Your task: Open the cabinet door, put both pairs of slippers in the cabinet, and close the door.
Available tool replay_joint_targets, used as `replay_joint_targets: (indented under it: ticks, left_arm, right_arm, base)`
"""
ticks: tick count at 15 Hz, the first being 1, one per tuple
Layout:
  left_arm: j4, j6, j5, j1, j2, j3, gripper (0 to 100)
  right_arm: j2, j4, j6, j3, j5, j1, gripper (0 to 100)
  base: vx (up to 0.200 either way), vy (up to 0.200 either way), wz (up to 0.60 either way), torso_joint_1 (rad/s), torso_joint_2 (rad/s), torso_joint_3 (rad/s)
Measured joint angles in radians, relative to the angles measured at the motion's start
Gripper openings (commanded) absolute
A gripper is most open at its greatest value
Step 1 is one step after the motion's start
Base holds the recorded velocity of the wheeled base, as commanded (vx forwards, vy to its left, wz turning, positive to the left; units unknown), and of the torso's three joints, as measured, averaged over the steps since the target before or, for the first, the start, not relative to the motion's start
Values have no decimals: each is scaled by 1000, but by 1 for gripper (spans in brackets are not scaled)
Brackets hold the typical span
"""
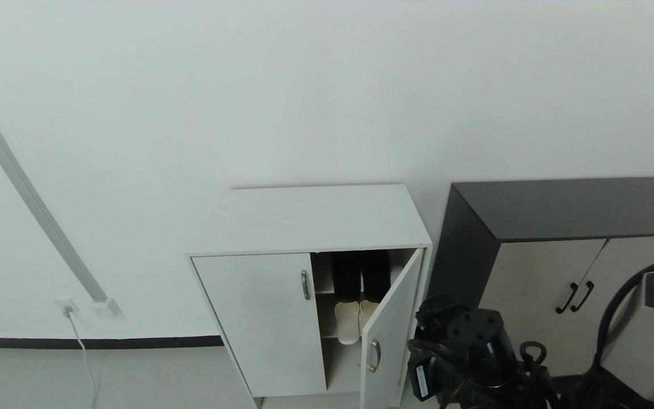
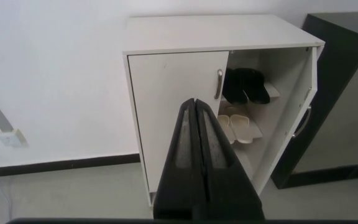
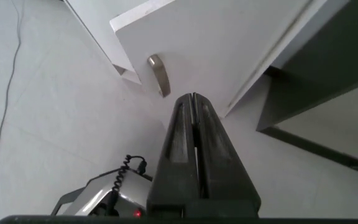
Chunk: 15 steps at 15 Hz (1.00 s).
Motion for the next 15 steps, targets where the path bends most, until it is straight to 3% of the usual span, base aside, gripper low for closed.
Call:
replay_joint_targets:
  ticks: [5, 15]
  left_arm:
    - [0, -3, 1, 0, 0, 0, 0]
    - [0, -3, 2, 0, 0, 0, 0]
  right_arm:
    - [143, -81, 0, -135, 51, -35, 0]
    - [322, -81, -50, -418, 135, -137, 0]
  base:
    - [0, 0, 0, 0, 0, 0]
    - [0, 0, 0, 0, 0, 0]
